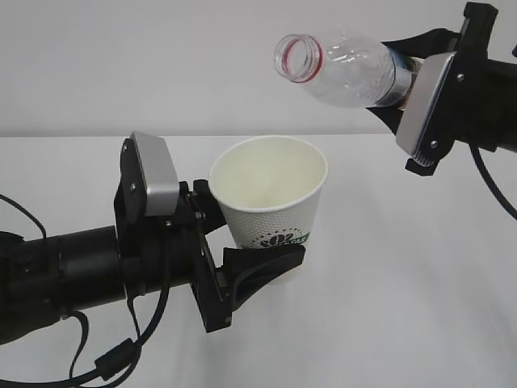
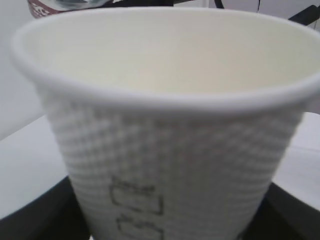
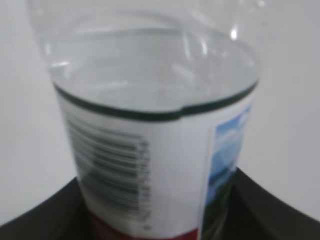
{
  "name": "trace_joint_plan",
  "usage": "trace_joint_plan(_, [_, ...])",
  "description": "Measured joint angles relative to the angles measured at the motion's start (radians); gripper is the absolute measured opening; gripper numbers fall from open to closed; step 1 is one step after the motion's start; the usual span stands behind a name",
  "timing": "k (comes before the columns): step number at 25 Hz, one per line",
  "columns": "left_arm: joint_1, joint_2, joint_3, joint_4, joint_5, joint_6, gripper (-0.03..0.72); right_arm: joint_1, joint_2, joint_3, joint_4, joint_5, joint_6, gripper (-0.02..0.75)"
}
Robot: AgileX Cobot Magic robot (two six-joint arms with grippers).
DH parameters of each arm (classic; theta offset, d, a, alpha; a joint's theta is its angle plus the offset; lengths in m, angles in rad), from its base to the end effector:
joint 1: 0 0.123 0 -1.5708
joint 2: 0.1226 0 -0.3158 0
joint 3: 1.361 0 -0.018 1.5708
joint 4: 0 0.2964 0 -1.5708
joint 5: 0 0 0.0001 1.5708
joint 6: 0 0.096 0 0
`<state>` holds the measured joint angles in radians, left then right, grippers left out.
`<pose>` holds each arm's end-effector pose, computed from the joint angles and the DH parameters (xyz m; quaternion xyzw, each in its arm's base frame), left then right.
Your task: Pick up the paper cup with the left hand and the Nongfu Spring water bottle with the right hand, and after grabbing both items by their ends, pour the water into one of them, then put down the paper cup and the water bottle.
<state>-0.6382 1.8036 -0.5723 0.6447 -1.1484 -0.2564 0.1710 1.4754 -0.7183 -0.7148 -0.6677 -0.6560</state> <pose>0.2329 -0.2382 0.1497 0.4180 0.6008 -0.3916 0.5576 0.3275 0.0960 0.2571 -0.5846 0.4676 -0.1984 0.6326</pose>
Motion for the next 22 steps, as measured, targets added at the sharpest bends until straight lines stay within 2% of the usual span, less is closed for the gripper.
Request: trace_joint_plan(22, [0.000,0.000,0.000,0.019,0.022,0.000,0.564,0.000,0.000,0.000,0.003,0.000,-0.201,0.449])
